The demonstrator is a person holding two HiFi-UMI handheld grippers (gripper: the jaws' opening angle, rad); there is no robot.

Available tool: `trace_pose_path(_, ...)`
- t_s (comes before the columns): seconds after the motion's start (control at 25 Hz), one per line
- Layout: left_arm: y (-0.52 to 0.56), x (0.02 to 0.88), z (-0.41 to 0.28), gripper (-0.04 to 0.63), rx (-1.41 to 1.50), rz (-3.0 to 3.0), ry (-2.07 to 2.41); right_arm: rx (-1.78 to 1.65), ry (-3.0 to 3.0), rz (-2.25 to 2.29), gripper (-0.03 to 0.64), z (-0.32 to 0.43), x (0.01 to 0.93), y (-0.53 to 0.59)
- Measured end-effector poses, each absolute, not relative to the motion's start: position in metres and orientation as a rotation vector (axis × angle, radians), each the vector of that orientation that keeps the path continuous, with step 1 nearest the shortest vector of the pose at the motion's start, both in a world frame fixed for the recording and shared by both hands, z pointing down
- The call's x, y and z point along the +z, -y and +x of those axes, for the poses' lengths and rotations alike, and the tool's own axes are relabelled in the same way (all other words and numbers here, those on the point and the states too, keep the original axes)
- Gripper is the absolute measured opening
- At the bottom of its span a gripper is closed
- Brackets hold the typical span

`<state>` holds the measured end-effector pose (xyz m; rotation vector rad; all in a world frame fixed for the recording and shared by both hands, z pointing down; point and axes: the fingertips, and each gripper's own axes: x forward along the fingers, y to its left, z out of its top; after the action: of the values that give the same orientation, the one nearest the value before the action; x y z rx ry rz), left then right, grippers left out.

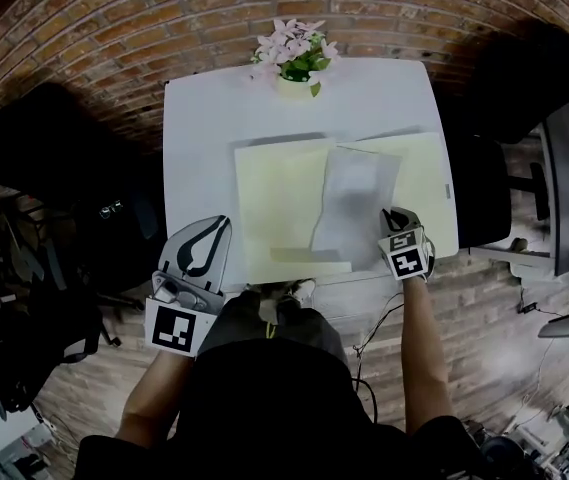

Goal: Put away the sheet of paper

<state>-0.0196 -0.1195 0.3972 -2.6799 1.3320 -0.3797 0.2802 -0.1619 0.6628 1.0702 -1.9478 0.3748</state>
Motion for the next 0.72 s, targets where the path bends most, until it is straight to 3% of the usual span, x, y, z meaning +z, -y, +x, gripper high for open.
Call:
trace_pose_path(0.32,0.113,0.4,-0.031,0.031,-0.403,-2.666,-1.387,0.255,1.956,0.945,0.014,0.262,0.666,0.168)
trace_pose_path(0.72,0.105,0.4,-0.051,0.031,-0.411,-2.628,-1.453,0.382,2.06,0.946,0.014,0.213,0.675,0.168)
